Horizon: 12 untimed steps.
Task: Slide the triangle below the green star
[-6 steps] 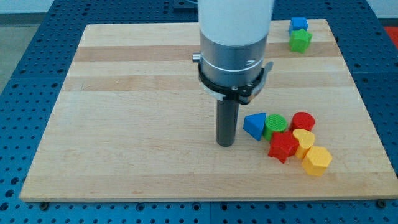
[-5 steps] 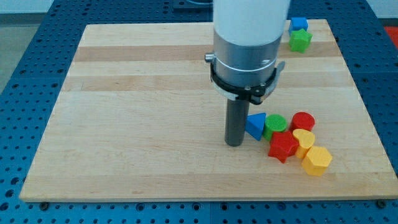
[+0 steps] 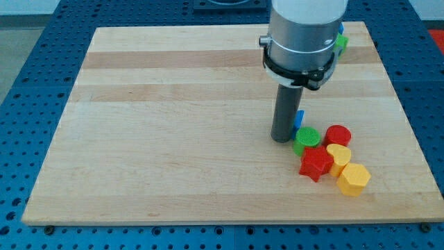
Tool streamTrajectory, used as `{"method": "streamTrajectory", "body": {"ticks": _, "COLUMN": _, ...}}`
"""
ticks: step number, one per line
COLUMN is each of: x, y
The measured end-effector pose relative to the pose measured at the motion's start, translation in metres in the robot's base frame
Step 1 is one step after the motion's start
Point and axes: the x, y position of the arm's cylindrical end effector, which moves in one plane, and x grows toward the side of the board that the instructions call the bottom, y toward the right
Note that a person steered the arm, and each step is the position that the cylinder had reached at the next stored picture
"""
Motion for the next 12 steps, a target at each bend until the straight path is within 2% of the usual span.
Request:
{"method": "streamTrajectory", "body": {"ticks": 7, "x": -0.101, "y": 0.092}}
{"method": "streamTrajectory", "body": {"ticks": 12, "x": -0.103, "y": 0.133}}
